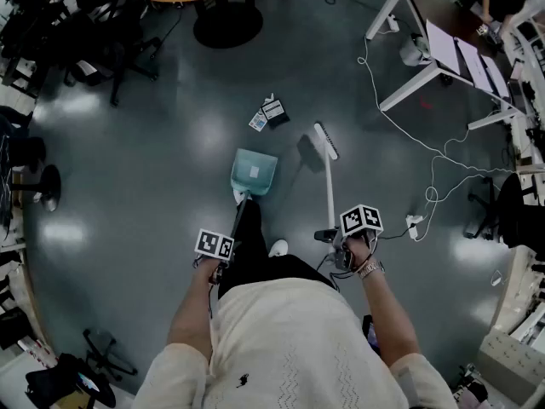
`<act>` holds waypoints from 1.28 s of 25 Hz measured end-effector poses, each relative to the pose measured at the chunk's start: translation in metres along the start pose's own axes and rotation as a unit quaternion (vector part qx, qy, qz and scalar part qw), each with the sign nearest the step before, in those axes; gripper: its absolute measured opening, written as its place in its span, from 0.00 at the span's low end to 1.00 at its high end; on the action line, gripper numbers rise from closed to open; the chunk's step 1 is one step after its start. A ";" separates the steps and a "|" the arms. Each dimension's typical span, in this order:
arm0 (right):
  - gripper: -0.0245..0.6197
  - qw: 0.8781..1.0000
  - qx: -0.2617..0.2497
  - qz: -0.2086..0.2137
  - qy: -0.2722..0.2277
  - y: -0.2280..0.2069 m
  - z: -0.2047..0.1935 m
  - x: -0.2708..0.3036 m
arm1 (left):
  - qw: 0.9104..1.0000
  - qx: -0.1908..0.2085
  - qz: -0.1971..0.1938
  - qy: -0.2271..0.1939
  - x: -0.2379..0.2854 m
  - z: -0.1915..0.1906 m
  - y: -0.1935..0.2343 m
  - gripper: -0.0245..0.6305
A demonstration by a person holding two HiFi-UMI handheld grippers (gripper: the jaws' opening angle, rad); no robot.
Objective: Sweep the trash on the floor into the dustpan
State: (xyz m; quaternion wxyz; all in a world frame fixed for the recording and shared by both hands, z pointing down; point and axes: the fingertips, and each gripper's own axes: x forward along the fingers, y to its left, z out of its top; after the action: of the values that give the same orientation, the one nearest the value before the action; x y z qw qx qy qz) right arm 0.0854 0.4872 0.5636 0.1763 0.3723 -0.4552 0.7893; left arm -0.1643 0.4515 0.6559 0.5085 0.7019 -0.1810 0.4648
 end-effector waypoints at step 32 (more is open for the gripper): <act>0.23 0.995 -0.046 -0.054 0.077 0.145 0.388 0.028 | 0.995 0.070 0.045 -0.061 -0.042 0.366 0.099 0.16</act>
State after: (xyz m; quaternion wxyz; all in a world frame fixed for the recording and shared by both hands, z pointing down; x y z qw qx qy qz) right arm 0.1430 0.0795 0.6188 0.2701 0.3262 -0.4549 0.7834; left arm -0.0861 0.0786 0.6560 0.4247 0.7537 -0.2103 0.4554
